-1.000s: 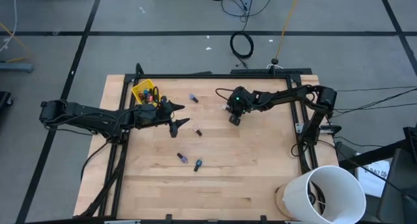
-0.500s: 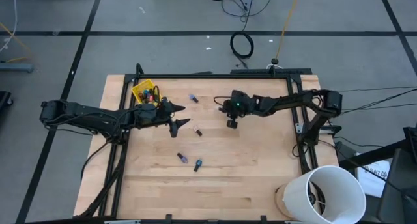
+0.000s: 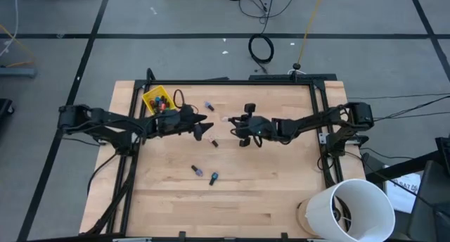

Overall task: Pick & Place Nail Polish
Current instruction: Put the white nail polish into the yellow bin

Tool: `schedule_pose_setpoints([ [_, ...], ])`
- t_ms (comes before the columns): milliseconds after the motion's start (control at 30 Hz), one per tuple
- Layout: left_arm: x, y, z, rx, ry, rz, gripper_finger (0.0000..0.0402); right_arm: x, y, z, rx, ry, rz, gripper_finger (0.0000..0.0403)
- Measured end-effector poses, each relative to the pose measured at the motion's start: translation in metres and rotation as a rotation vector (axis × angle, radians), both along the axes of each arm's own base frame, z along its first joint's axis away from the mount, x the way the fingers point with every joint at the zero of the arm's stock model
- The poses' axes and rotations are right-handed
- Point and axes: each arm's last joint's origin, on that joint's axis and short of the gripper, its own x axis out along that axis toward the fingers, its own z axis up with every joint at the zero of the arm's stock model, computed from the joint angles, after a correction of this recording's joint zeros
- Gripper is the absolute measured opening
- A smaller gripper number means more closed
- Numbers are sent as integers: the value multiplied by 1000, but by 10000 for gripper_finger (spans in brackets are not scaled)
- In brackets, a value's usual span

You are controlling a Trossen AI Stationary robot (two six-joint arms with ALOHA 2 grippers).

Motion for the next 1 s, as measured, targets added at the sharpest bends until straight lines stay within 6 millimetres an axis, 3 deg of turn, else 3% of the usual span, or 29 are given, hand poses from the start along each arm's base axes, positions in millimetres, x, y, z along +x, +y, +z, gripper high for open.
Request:
schedule_pose_setpoints([
  [133,4,6,-2,-78,-55,-9,294,1,2,3,12,-39,3,47],
  [400,14,9,-4,-75,-90,-21,294,2,8,4,14,-51,20,47],
  [833,71,11,-3,-115,-87,-116,294,3,13,4,13,-56,37,47],
  [1000,83,9,-9,-126,-68,-142,294,3,15,4,9,-47,43,47],
])
